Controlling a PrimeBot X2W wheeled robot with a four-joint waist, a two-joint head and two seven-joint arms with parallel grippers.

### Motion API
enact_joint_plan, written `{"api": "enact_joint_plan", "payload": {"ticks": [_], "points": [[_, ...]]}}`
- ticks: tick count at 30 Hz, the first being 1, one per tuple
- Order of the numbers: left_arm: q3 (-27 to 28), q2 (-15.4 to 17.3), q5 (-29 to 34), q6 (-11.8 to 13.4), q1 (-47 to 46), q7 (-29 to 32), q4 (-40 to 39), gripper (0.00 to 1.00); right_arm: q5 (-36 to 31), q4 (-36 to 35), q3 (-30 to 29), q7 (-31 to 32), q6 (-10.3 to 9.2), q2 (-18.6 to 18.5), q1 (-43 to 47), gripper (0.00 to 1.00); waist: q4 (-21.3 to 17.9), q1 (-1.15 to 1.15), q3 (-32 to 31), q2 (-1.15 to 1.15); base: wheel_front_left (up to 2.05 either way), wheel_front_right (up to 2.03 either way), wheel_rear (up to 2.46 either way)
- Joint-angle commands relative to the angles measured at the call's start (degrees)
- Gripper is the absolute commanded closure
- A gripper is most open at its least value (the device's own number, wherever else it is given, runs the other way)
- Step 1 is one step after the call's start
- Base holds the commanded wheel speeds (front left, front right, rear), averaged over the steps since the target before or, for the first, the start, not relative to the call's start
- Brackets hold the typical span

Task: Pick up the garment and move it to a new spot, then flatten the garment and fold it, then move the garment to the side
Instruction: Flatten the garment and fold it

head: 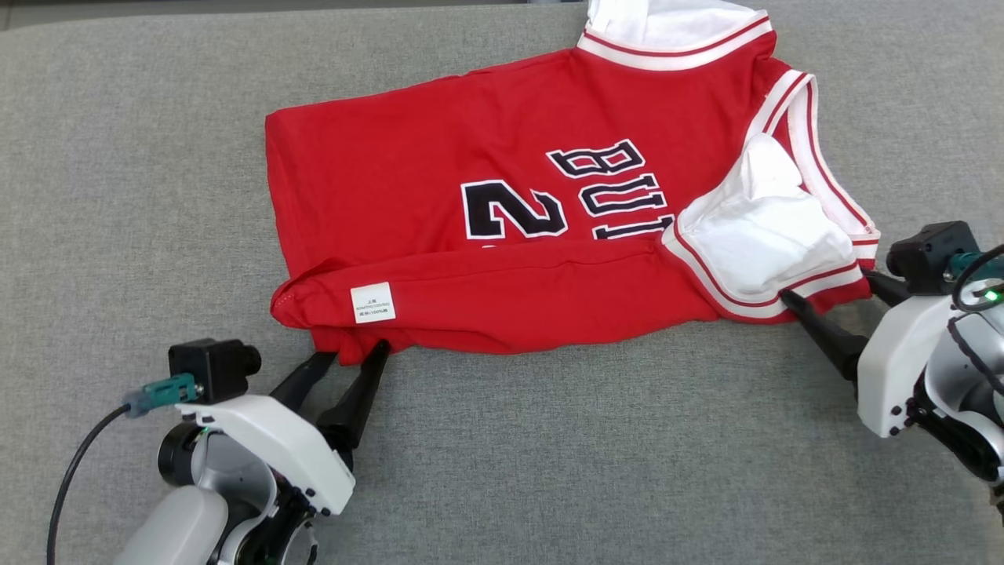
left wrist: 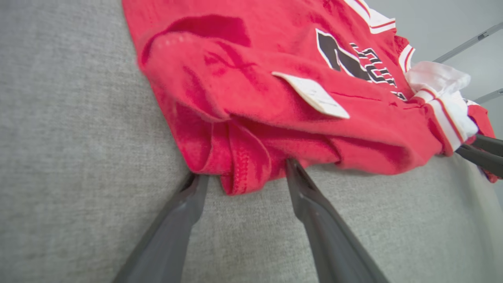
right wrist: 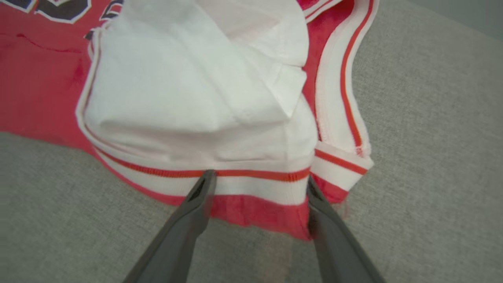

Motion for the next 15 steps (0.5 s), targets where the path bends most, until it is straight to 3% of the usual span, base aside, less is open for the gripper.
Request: {"api": "enact_joint_plan", "payload": {"ticks": [1, 2, 3, 4, 9, 15], "points": [[-0.83, -0.11, -0.16, -0.21, -0.38, 1.28, 2.57, 0.55, 0.35, -0.1, -0.19, 0.56, -0.02, 0.54, 0.17, 0.35, 0.17, 0.0, 0.12, 0.0, 0.0, 0.0, 0.0], [-1.23, -0.09, 0.14, -0.67, -0.93, 1.53, 3.25, 0.94, 0.41, -0.12, -0.23, 0.7, -0.02, 0.71, -0.04, 0.59, 0.22, 0.0, 0.11, 0.0, 0.0, 0.0, 0.0], [-1.89, 0.27, 0.69, -1.29, -1.38, 1.93, 3.89, 1.0, 0.69, -0.22, -0.08, 0.9, -0.02, 1.0, -0.3, 0.76, 0.25, 0.0, 0.05, 0.0, 0.0, 0.0, 0.0], [-2.8, 0.62, 0.61, -2.78, -1.52, 2.34, 4.16, 1.0, 1.65, -0.24, 0.25, 1.51, -0.02, 1.2, -0.55, 1.0, 0.22, 0.0, -0.3, 0.0, 0.0, 0.0, 0.0], [-1.44, 4.16, -2.12, -5.71, 1.24, 3.16, -1.06, 1.0, 7.44, -1.71, -0.63, 3.61, -0.02, -1.08, 0.68, 1.0, 0.4, 0.0, -2.75, 0.0, 0.0, 0.0, 0.0], [0.53, 10.8, -8.34, -7.68, 9.3, 7.72, -9.67, 1.0, 16.03, -6.38, -4.09, 10.37, -0.02, -7.93, 6.05, 1.0, 0.9, 0.0, -6.36, 0.0, 0.0, 0.0, 0.0]]}}
